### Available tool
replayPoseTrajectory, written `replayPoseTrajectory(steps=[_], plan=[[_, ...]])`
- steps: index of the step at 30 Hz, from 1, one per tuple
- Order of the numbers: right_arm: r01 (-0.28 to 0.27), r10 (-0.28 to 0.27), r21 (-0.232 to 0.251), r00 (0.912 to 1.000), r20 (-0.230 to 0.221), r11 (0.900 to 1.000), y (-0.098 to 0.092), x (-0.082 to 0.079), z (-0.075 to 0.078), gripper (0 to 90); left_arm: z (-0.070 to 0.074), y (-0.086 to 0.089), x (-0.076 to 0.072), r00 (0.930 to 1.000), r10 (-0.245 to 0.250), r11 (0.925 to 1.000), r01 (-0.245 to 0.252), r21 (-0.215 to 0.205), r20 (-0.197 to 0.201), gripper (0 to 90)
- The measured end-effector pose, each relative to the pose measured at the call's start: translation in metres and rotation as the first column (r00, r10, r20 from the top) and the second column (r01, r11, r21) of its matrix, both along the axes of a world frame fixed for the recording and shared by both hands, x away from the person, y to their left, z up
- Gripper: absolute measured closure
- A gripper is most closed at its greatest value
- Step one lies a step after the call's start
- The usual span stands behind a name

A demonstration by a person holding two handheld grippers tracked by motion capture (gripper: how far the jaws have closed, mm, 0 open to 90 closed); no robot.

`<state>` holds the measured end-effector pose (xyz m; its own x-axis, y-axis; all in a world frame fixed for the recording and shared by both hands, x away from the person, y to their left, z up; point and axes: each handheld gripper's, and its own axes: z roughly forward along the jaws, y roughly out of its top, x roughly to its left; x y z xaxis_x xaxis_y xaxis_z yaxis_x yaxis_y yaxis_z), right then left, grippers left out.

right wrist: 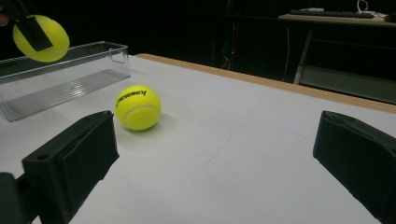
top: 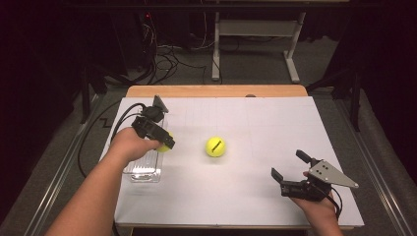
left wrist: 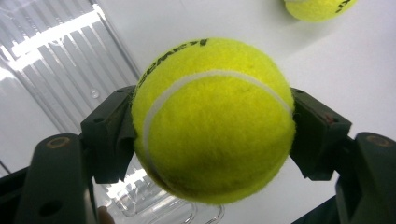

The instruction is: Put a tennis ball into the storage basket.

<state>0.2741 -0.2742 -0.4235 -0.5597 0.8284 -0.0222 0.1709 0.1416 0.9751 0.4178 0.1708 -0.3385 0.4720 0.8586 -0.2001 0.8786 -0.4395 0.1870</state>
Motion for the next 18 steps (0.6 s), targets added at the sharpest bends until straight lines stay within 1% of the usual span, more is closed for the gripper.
replayPoseTrajectory(steps=[4, 14, 18], plan=[[0.001, -0.001, 0.000, 1.0000, 0.001, 1.000, 0.000, 0.000, 0.000, 0.4, 0.002, 0.006, 0.001, 0.9999, 0.014, 0.9999, -0.014, -0.008, 0.001, 26.8], [0.001, -0.001, 0.000, 1.0000, 0.001, 1.000, 0.000, 0.000, 0.000, 0.4, 0.001, 0.024, 0.002, 0.9983, 0.058, 0.9981, -0.058, 0.020, 0.004, 26.8], [0.001, -0.001, 0.000, 1.0000, 0.002, 1.000, 0.000, 0.000, 0.000, 0.4, 0.001, 0.033, 0.003, 0.9967, 0.081, 0.9966, -0.081, 0.013, 0.007, 26.8]])
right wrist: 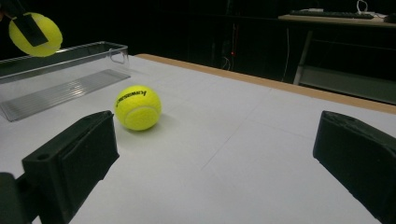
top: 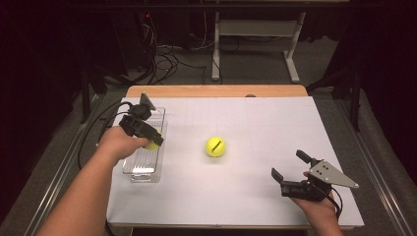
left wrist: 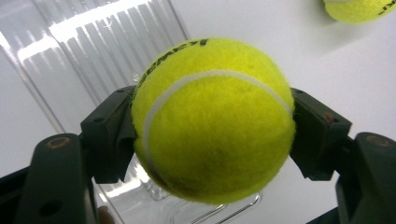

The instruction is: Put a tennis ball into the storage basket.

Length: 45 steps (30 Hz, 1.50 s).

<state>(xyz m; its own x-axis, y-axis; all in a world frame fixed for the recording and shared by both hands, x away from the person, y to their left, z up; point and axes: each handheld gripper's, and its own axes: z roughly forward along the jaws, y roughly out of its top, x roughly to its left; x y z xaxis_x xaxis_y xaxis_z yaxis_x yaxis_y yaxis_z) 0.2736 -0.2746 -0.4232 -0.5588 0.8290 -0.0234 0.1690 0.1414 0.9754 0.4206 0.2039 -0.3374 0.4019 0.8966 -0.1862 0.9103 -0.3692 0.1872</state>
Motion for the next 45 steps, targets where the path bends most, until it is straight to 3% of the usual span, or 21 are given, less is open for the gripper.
replayPoseTrajectory(steps=[10, 16, 30, 45], plan=[[0.000, 0.000, -0.003, 1.0000, -0.001, 1.000, 0.000, 0.000, 0.000, 0.4, -0.002, 0.017, 0.000, 0.9989, 0.046, 0.9987, -0.046, 0.024, 0.006, 26.7], [0.000, 0.000, 0.000, 1.0000, -0.002, 1.000, 0.000, 0.000, 0.000, 0.4, 0.000, 0.024, 0.000, 0.9982, 0.059, 0.9982, -0.059, 0.014, 0.009, 26.7], [0.000, 0.000, 0.000, 1.0000, -0.002, 1.000, 0.000, 0.000, 0.000, 0.4, 0.004, 0.020, 0.005, 0.9983, 0.052, 0.9971, -0.053, 0.055, 0.028, 26.6], [-0.002, 0.002, 0.002, 1.0000, -0.002, 1.000, 0.000, 0.000, 0.000, 0.4, -0.002, 0.019, 0.016, 0.9970, 0.073, 0.9961, -0.074, 0.048, 0.026, 26.6]])
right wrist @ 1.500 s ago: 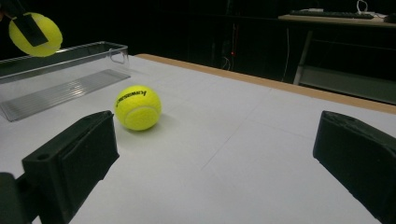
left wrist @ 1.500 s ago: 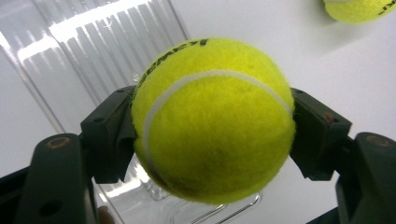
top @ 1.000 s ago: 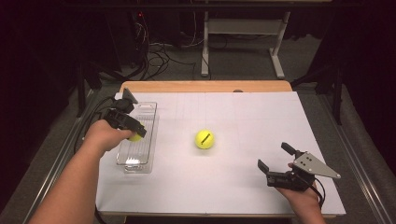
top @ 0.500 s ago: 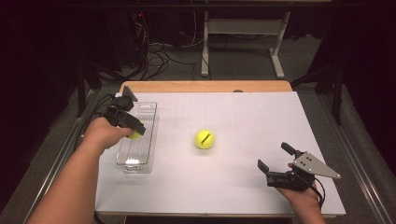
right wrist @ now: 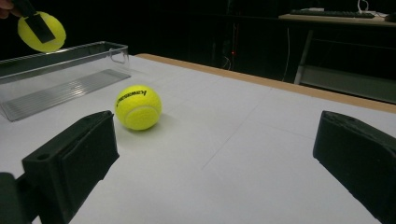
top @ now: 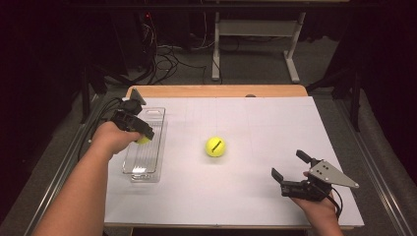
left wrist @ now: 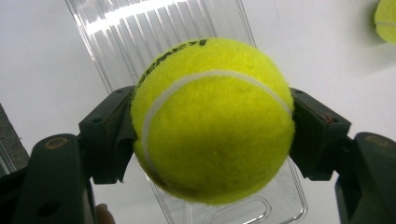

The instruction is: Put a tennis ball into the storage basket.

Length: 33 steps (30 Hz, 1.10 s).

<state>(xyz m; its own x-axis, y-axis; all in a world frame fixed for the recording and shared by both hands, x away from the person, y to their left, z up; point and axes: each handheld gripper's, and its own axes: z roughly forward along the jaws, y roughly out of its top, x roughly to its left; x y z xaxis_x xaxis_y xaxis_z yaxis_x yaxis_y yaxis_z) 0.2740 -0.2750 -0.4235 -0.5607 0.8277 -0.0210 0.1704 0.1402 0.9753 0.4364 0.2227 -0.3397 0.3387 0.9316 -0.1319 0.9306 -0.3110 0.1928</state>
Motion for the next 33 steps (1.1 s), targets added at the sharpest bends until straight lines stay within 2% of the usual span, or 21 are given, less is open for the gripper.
replayPoseTrajectory(steps=[14, 17, 26, 33], plan=[[0.000, 0.000, 0.002, 1.0000, -0.003, 1.000, 0.000, 0.000, 0.000, 0.4, -0.010, -0.006, 0.011, 1.0000, 0.007, 0.9999, -0.007, 0.010, 0.001, 26.5], [-0.001, 0.001, 0.002, 1.0000, -0.005, 1.000, 0.000, 0.000, -0.001, 0.4, -0.013, -0.008, 0.013, 0.9998, 0.009, 0.9998, -0.009, 0.016, -0.016, 26.5], [-0.002, 0.002, 0.003, 1.0000, -0.005, 1.000, 0.000, 0.000, -0.001, 0.4, -0.017, -0.009, 0.018, 0.9998, 0.012, 0.9998, -0.012, 0.017, -0.012, 26.5], [-0.004, 0.004, 0.003, 1.0000, -0.005, 1.000, 0.000, 0.000, -0.001, 0.4, -0.024, -0.008, 0.024, 0.9992, 0.020, 0.9992, -0.019, 0.036, -0.034, 26.5]])
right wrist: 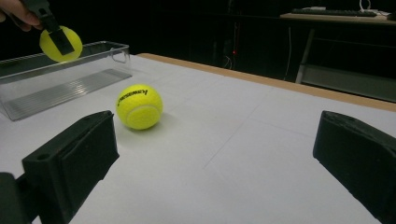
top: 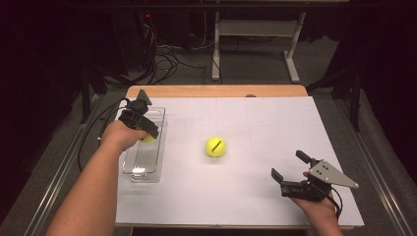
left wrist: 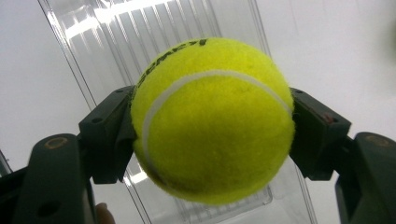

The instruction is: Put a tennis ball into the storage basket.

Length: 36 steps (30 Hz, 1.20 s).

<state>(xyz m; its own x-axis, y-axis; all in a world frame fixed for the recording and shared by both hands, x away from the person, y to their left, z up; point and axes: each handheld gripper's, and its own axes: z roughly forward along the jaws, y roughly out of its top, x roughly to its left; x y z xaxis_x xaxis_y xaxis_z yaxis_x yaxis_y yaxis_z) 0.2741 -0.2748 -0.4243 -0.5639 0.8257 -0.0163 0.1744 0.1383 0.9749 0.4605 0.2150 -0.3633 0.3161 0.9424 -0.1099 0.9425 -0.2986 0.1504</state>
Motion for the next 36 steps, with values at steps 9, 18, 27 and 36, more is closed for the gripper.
replayPoseTrajectory(steps=[9, 18, 27, 36], plan=[[-0.001, 0.001, 0.001, 1.0000, -0.006, 1.000, 0.000, 0.000, -0.001, 0.4, -0.005, -0.001, 0.003, 0.9999, -0.004, 0.9999, 0.004, 0.012, -0.010, 26.3], [-0.001, 0.001, 0.001, 1.0000, -0.006, 1.000, 0.000, 0.000, -0.001, 0.4, -0.014, -0.002, 0.006, 0.9991, -0.003, 0.9996, 0.004, 0.027, -0.043, 26.2], [-0.001, 0.001, 0.001, 1.0000, -0.006, 1.000, 0.000, 0.001, -0.001, 0.4, -0.010, -0.001, 0.006, 0.9998, 0.004, 0.9999, -0.004, 0.014, -0.021, 26.1], [-0.001, 0.001, -0.001, 1.0000, -0.005, 1.000, 0.001, 0.001, -0.001, 0.4, -0.002, -0.001, 0.006, 0.9998, 0.017, 0.9998, -0.017, -0.014, -0.013, 5.8]])
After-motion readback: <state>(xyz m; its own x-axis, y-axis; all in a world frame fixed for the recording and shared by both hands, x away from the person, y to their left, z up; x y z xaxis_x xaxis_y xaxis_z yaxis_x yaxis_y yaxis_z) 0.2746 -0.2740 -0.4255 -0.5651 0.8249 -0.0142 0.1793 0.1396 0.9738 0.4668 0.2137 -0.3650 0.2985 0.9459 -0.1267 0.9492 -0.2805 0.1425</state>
